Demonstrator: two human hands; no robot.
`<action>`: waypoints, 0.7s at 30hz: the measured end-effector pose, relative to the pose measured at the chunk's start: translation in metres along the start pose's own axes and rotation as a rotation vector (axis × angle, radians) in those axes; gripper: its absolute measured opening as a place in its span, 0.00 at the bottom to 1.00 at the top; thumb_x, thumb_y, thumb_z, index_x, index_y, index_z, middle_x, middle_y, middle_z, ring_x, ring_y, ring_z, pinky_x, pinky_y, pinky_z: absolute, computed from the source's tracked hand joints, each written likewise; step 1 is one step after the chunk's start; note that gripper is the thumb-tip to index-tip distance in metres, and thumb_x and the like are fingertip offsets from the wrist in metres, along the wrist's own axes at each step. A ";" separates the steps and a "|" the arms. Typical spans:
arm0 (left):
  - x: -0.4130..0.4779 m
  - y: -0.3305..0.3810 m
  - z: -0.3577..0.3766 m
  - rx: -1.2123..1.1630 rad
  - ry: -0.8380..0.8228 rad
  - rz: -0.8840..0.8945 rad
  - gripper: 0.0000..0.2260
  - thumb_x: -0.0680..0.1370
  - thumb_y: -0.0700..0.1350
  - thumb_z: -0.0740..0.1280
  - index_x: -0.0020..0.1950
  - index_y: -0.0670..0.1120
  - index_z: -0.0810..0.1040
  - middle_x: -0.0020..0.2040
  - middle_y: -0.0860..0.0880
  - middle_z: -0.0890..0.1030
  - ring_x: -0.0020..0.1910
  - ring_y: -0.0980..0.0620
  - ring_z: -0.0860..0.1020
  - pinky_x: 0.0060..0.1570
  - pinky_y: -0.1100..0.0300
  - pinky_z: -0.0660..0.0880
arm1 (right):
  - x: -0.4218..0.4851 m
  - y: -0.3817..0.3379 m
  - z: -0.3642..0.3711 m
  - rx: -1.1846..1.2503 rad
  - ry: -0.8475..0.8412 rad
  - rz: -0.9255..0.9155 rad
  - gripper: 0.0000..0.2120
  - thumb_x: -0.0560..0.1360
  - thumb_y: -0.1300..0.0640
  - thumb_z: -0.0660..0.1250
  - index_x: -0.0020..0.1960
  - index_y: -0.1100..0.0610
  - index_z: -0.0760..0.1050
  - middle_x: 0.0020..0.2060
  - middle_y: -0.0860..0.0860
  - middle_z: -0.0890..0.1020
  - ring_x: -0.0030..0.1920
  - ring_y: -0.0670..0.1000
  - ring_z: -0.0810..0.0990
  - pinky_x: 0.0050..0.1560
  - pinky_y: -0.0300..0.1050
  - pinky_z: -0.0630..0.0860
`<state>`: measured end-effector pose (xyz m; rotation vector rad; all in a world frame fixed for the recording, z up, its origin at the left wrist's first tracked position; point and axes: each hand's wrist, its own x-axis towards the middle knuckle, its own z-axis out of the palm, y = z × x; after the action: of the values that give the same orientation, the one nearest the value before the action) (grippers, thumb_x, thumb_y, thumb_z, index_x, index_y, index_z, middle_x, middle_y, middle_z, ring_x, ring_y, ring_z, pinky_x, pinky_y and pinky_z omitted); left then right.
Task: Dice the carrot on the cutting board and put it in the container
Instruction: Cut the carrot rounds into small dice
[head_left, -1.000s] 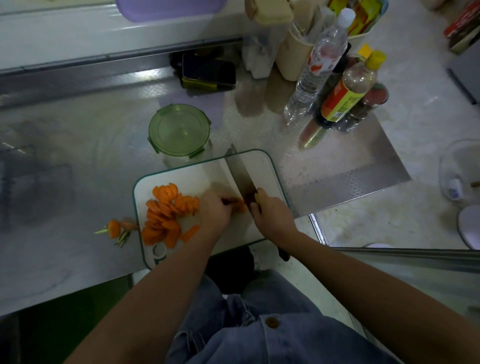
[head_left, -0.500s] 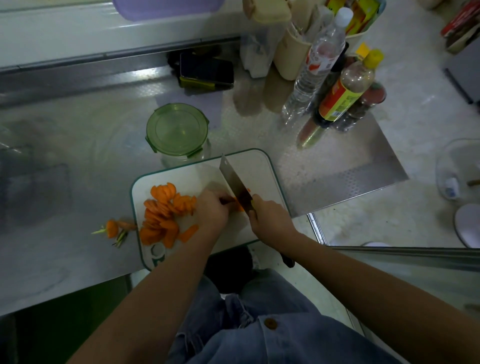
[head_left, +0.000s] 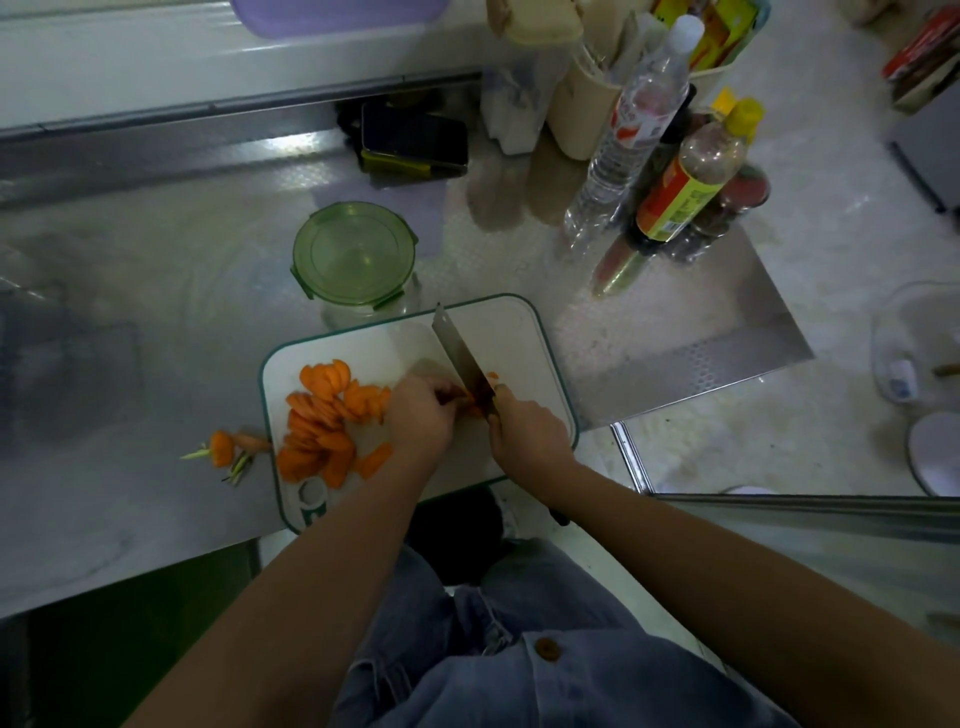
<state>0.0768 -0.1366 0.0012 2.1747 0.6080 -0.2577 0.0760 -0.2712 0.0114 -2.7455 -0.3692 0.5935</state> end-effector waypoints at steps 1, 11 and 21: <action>0.000 0.000 0.000 0.000 0.003 -0.001 0.05 0.72 0.42 0.73 0.46 0.46 0.85 0.46 0.47 0.85 0.45 0.50 0.79 0.41 0.64 0.68 | 0.001 -0.001 -0.002 -0.017 -0.008 -0.002 0.25 0.80 0.55 0.56 0.76 0.55 0.55 0.51 0.59 0.80 0.49 0.61 0.79 0.48 0.51 0.75; 0.003 -0.002 0.002 0.095 -0.022 0.021 0.07 0.74 0.42 0.71 0.50 0.46 0.85 0.49 0.46 0.84 0.48 0.47 0.80 0.43 0.62 0.70 | -0.013 0.005 0.008 0.005 0.012 0.002 0.14 0.79 0.58 0.56 0.64 0.59 0.66 0.45 0.59 0.81 0.43 0.61 0.80 0.43 0.53 0.77; 0.000 -0.002 0.004 0.040 0.000 -0.004 0.06 0.74 0.43 0.71 0.48 0.45 0.85 0.46 0.46 0.85 0.46 0.46 0.81 0.44 0.61 0.73 | -0.002 0.002 0.003 0.117 0.037 0.035 0.22 0.80 0.54 0.56 0.73 0.57 0.59 0.48 0.60 0.80 0.47 0.62 0.79 0.44 0.51 0.74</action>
<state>0.0760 -0.1388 -0.0030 2.2122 0.6118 -0.2745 0.0736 -0.2731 0.0088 -2.6515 -0.2689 0.5537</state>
